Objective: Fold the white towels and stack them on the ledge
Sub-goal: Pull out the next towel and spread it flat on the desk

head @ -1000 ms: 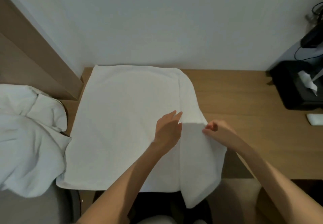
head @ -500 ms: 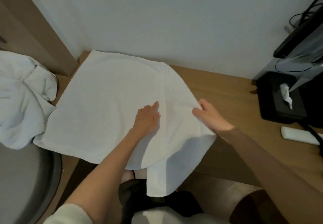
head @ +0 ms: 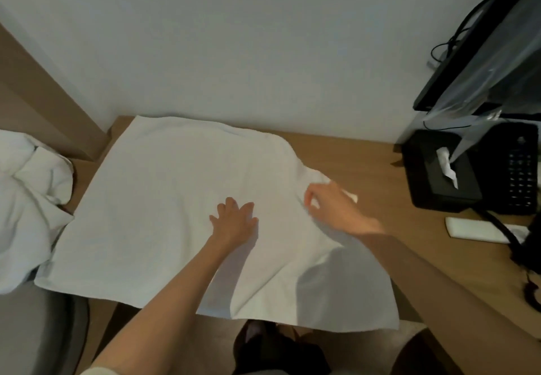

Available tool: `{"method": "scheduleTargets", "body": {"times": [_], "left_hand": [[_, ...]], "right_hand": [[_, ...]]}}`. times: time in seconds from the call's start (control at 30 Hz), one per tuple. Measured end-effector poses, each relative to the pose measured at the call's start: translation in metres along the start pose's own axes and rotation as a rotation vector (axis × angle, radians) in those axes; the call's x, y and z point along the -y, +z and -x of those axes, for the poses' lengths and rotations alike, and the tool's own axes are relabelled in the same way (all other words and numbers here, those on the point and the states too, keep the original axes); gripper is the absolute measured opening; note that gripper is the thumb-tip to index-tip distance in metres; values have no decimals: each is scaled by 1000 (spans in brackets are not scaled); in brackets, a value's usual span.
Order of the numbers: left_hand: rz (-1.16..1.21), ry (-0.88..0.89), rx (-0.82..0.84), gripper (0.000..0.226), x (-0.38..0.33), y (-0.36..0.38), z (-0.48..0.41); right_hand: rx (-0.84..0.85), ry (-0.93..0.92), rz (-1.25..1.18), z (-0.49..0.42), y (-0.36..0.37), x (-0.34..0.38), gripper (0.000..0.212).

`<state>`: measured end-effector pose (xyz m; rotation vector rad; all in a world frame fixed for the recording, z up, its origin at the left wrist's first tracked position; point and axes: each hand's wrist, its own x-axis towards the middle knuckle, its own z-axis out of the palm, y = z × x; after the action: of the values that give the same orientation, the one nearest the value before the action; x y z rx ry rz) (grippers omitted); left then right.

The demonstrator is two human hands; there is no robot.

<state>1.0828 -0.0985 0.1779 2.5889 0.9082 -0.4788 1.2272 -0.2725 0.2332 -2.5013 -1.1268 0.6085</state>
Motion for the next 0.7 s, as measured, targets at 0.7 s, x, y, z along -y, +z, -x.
{"method": "scheduleTargets", "body": {"times": [0.7], "left_hand": [[15, 416, -74, 54, -44, 5, -32]], "right_hand": [[-223, 667, -612, -9, 13, -38, 32]]}}
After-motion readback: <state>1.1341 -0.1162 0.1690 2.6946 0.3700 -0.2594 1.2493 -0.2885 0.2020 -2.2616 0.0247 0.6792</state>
